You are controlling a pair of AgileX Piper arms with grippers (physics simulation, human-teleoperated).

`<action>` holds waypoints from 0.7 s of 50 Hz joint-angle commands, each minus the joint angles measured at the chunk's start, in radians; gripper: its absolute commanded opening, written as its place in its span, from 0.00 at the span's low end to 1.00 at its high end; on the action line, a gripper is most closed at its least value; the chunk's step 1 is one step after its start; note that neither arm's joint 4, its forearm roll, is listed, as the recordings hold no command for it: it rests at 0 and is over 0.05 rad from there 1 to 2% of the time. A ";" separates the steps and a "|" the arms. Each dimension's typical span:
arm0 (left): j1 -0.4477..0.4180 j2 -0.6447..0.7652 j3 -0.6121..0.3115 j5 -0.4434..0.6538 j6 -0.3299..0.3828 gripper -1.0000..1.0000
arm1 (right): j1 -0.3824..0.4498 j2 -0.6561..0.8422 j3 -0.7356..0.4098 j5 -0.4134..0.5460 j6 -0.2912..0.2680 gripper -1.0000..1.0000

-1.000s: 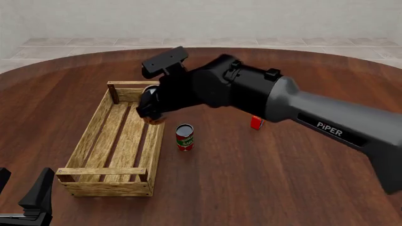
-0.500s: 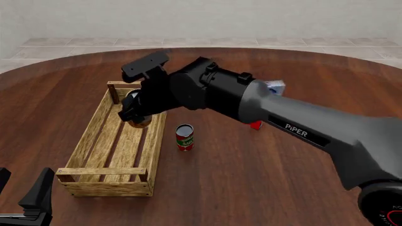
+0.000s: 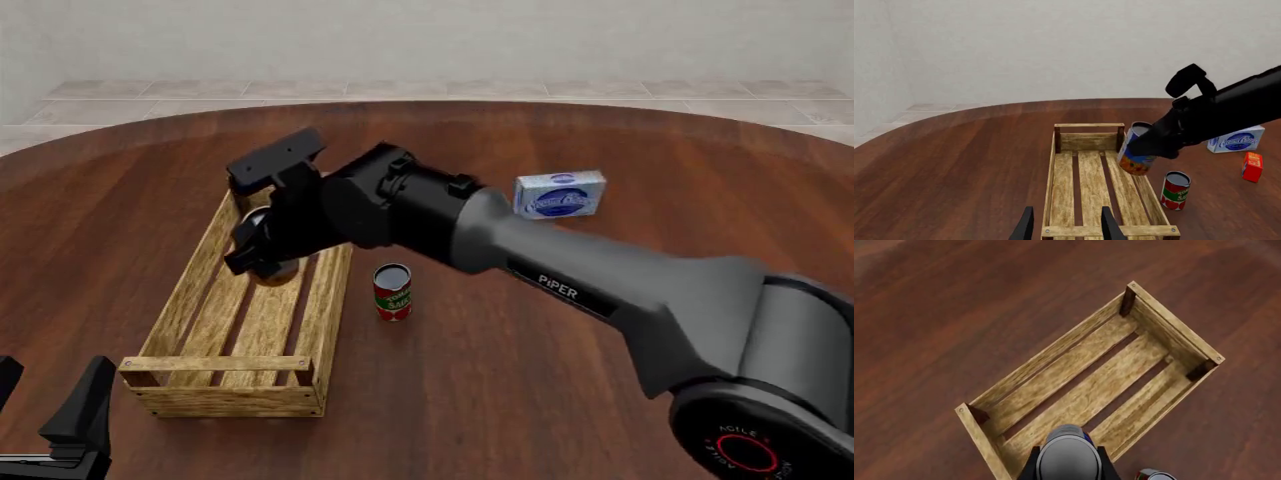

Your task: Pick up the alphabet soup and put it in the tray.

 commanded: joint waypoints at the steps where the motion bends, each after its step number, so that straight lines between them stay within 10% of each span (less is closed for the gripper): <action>1: 0.000 0.000 0.000 0.000 0.000 1.00 | 0.007 0.055 -0.061 0.000 0.023 0.00; 35: 0.000 0.000 0.000 0.000 0.000 1.00 | -0.010 0.228 -0.234 0.033 0.036 0.00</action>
